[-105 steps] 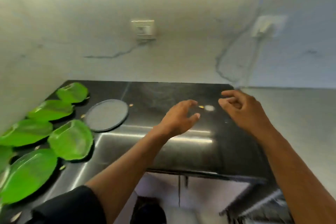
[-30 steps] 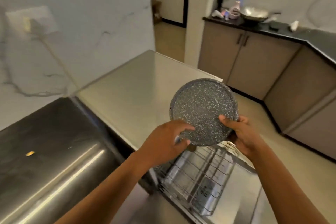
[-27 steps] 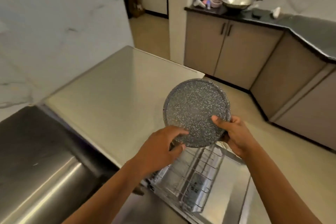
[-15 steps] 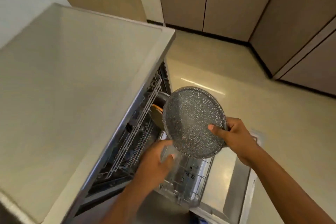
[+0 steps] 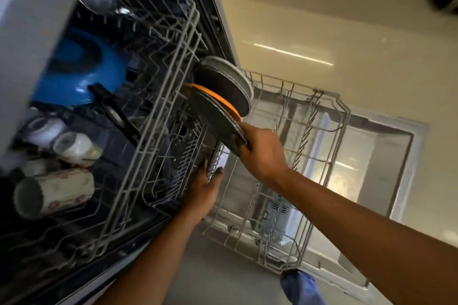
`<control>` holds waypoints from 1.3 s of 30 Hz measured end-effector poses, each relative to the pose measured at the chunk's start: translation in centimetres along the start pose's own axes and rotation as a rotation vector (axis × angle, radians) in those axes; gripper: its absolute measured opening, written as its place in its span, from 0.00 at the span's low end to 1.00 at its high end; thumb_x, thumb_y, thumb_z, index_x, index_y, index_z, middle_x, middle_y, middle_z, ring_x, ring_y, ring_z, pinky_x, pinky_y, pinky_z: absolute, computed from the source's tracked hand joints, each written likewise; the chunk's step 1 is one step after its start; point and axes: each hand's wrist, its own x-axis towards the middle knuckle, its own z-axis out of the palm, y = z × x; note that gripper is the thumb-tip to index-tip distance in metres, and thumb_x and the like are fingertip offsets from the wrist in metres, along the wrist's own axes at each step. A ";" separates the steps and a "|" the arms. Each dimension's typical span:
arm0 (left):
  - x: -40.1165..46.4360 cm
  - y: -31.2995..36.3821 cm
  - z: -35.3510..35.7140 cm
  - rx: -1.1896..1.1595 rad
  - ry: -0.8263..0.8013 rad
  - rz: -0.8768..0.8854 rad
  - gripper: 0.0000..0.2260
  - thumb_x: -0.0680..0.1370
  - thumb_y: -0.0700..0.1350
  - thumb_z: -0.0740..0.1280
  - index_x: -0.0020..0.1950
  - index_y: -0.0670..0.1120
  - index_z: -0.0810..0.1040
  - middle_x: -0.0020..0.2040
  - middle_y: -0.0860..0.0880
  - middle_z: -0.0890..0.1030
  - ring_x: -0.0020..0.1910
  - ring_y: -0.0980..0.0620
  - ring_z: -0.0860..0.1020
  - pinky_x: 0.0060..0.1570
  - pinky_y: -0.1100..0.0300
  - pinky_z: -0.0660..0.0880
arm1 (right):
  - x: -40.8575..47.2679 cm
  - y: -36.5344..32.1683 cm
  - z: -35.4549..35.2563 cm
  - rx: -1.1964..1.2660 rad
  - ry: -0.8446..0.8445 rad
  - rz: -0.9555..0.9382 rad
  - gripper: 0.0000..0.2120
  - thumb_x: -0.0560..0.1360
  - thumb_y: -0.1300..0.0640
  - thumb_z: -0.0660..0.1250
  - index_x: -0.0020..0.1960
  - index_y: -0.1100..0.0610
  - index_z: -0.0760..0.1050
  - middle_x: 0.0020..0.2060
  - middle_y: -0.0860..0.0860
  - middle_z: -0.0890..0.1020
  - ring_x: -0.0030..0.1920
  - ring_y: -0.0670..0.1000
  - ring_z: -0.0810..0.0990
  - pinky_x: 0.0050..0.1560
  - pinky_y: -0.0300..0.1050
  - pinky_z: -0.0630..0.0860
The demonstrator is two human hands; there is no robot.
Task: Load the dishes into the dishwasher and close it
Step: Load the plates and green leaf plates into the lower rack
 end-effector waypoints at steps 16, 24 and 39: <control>5.6 -4.1 2.0 0.180 -0.125 -0.037 0.37 0.81 0.68 0.57 0.85 0.54 0.47 0.85 0.48 0.52 0.82 0.43 0.57 0.79 0.41 0.59 | 6.8 1.8 7.7 -0.093 0.042 -0.159 0.23 0.80 0.60 0.66 0.73 0.47 0.73 0.50 0.54 0.87 0.47 0.59 0.85 0.44 0.58 0.82; 5.0 -5.9 2.1 0.216 -0.177 -0.058 0.37 0.82 0.68 0.55 0.85 0.54 0.47 0.85 0.51 0.49 0.83 0.48 0.52 0.79 0.47 0.52 | 8.6 1.5 7.6 -0.064 0.044 -0.107 0.19 0.81 0.55 0.65 0.71 0.45 0.75 0.55 0.54 0.86 0.53 0.62 0.84 0.51 0.58 0.81; 5.1 -6.4 3.0 0.242 -0.204 -0.114 0.39 0.81 0.71 0.54 0.85 0.56 0.44 0.85 0.50 0.48 0.83 0.45 0.52 0.79 0.38 0.53 | 8.2 1.0 9.0 -0.034 -0.058 0.050 0.08 0.82 0.63 0.62 0.60 0.60 0.75 0.50 0.58 0.82 0.49 0.59 0.81 0.49 0.56 0.80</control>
